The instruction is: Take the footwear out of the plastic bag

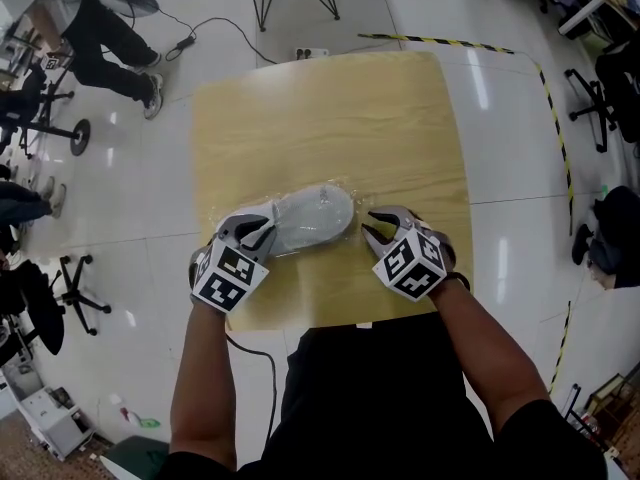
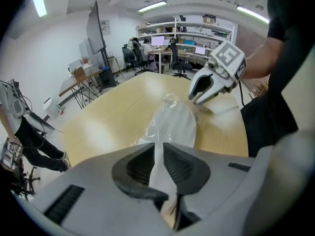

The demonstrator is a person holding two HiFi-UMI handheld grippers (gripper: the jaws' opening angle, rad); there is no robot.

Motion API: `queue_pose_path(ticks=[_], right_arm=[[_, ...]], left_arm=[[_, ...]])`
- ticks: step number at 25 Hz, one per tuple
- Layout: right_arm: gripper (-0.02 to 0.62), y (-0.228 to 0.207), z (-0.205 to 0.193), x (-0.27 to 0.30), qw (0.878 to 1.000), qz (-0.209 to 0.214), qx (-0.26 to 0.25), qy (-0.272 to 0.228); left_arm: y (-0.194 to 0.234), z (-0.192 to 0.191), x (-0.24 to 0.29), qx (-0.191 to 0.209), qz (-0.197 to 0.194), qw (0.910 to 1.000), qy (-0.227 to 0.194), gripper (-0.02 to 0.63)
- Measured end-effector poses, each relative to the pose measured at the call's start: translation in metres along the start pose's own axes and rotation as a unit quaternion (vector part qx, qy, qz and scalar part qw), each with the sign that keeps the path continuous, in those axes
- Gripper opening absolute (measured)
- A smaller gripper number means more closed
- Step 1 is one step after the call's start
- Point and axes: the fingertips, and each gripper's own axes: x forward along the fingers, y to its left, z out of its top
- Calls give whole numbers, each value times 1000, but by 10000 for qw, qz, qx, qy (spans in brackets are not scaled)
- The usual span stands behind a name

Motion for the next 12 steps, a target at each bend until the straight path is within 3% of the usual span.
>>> queue_pose_path(ticks=[5,12], right_arm=[[71,21,-23,6,9997,103,-104,217],[31,31,-27,5,9998,169,-54,135]], left_arm=[[-9,22,5,311,-46,9995,-61,123],[-26,25,32,749,-296,9962,329,130]])
